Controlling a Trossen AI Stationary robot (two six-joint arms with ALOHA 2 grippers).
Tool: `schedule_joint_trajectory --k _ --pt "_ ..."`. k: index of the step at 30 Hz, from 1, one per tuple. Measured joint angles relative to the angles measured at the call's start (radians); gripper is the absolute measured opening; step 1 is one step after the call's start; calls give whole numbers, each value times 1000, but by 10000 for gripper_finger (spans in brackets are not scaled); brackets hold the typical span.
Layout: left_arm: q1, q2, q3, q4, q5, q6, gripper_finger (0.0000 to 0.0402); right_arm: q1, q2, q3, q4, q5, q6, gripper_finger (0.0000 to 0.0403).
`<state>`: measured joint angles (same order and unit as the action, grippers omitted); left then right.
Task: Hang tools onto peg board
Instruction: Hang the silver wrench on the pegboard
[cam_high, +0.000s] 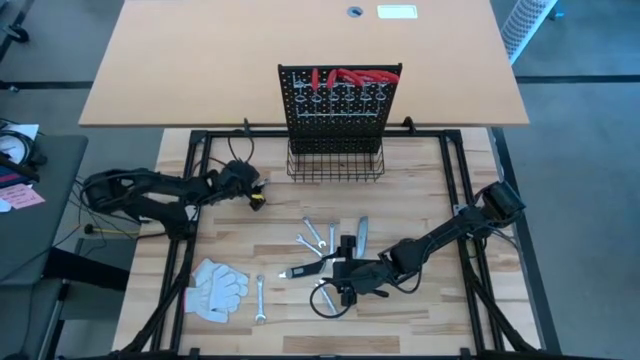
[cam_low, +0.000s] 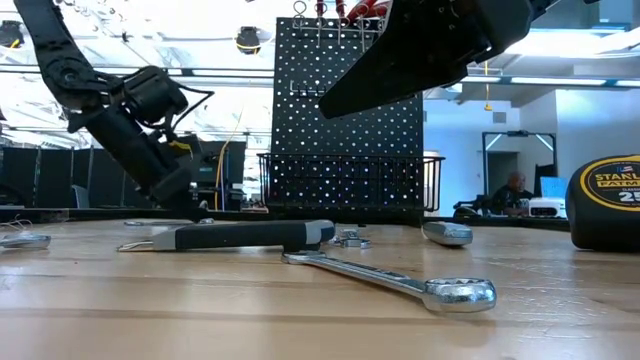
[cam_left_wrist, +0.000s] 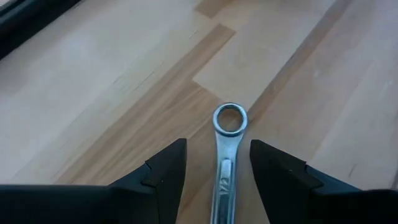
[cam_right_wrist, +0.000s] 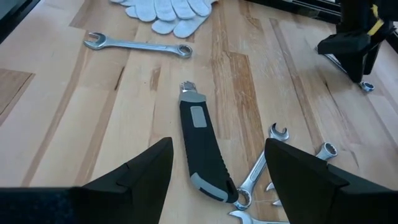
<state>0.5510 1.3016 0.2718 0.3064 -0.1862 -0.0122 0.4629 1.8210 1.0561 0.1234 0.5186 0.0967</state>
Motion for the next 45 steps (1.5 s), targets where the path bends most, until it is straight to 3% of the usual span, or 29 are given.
schedule_joint_trajectory --k 8,12,20,28,33,36,40,43,45 --pt "20 -16 0 46 15 4 173 0 0 0 -4 0 1 265" --pt "34 21 0 57 166 8 173 0 0 0 -4 0 1 265" --pt "-10 114 5 104 266 4 173 0 0 0 -4 0 3 265" --pt "-200 134 3 127 577 -104 173 0 0 0 -4 0 8 265" --pt "-412 110 -4 293 592 -191 173 0 0 0 -1 0 21 265" --pt "-505 65 0 341 508 -187 173 -18 0 0 21 -34 26 265" --pt "-590 -20 -1 231 278 -220 173 -81 1 0 142 -185 7 260" --pt "-642 -94 0 31 76 -261 173 -127 1 21 193 -297 12 246" --pt "-672 -138 -2 -109 -48 -300 173 -149 20 53 175 -312 26 229"
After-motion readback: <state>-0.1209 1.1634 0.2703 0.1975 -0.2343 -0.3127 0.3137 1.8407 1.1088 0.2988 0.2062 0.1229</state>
